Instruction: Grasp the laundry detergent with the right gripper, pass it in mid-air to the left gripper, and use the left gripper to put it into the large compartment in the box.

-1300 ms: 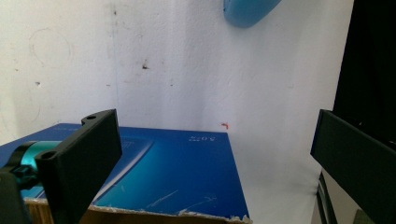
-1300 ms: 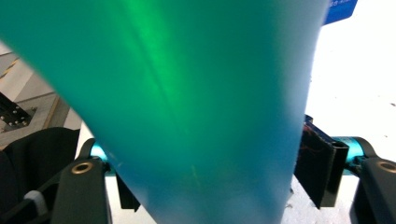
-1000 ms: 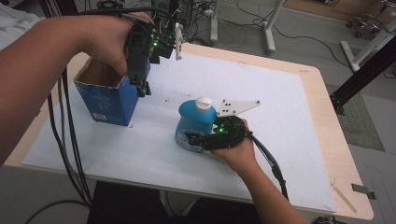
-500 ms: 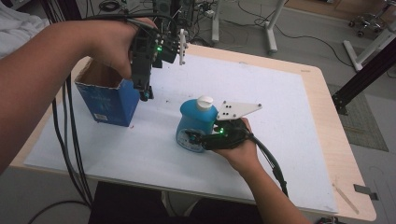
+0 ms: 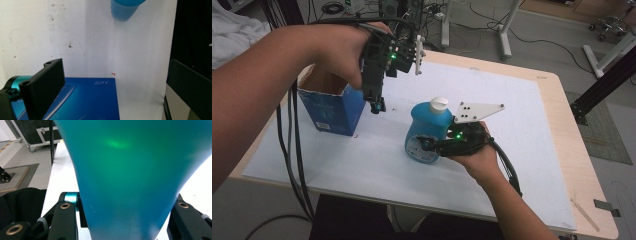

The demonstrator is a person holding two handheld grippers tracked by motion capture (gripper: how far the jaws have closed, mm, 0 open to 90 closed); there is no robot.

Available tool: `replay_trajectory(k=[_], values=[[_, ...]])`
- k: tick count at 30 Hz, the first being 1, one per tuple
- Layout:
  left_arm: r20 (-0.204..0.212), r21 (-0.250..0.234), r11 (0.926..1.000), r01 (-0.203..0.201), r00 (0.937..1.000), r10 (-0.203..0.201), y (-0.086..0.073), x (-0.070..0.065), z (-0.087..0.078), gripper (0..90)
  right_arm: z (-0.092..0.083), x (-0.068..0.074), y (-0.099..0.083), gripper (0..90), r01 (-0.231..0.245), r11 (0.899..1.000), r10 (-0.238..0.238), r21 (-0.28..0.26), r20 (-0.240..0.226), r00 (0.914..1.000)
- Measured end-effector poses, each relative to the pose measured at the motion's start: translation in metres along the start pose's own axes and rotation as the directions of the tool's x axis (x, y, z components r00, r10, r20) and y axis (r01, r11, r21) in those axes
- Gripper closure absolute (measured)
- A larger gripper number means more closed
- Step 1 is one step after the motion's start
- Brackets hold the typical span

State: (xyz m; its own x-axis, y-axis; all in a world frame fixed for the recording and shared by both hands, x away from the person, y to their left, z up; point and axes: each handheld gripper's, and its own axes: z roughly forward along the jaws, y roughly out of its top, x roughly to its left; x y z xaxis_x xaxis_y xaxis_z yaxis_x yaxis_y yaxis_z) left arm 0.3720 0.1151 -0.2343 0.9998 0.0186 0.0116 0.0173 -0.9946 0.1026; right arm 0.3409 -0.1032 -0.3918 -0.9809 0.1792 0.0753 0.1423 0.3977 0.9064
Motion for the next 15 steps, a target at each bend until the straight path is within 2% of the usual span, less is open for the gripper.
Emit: replay_trajectory(k=[6, 8, 15], values=[[0.007, -0.018, 0.9998, -0.012, 0.9999, 0.012, 0.008, -0.005, -0.009, 1.8, -0.005, 0.001, 0.019, 48.5, 0.046, 0.999, -0.046, 0.014, -0.026, 0.9986], [0.009, -0.027, 0.9996, -0.008, 0.9999, 0.008, 0.012, -0.008, -0.015, 1.8, -0.008, 0.0, 0.031, 48.5, 0.08, 0.996, -0.079, 0.026, -0.043, 0.996], [0.017, -0.038, 0.9993, -0.001, 0.9999, 0.001, 0.022, -0.014, -0.025, 1.8, -0.011, -0.002, 0.056, 48.6, 0.123, 0.992, -0.12, 0.032, -0.082, 0.9894]])
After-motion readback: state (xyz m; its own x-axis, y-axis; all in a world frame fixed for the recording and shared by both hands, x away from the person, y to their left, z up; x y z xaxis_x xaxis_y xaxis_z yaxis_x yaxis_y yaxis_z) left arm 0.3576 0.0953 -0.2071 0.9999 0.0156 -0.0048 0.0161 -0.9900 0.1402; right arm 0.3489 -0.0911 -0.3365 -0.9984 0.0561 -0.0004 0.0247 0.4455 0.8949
